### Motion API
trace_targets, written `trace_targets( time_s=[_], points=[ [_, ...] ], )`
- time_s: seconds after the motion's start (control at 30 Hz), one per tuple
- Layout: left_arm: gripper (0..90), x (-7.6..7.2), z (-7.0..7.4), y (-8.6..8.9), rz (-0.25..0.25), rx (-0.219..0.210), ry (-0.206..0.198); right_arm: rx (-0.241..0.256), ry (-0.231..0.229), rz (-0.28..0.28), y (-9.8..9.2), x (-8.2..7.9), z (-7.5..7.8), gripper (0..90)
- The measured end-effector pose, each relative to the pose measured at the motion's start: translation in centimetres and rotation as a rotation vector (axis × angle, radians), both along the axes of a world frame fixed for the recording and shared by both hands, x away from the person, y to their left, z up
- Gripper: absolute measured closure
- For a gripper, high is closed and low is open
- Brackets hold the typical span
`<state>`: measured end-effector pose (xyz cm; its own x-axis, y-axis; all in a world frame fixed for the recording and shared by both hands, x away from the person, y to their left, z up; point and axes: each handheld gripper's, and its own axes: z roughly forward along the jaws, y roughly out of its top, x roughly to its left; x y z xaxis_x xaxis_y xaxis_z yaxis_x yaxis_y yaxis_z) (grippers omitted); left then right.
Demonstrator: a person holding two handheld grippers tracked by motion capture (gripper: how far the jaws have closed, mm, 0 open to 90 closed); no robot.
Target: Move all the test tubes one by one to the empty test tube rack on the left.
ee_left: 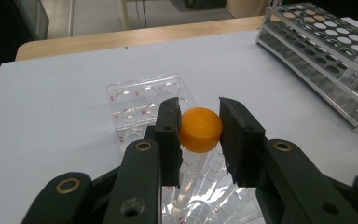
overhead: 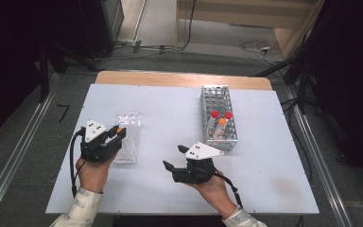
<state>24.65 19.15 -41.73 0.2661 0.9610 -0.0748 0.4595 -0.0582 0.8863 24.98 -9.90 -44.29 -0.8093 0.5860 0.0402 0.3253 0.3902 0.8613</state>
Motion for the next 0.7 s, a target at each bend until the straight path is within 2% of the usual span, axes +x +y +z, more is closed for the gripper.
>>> trace_targets(
  time_s=[0.13, 0.53, 0.7],
  points=[
    [67.7, -0.1, 0.1, 0.2, -0.003, -0.025, 0.002, -0.001, -0.001, 0.000, 0.0, 0.0, 0.0, 28.0],
    [59.7, -0.3, 0.5, 0.2, 0.002, -0.036, -0.013, 0.003, -0.004, -0.008, -0.3, 0.1, 0.2, 27.9],
    [48.0, -0.5, 0.7, 0.2, 0.006, -0.050, -0.016, 0.011, -0.012, -0.036, -1.1, 0.4, 0.5, 27.9]
  ],
)
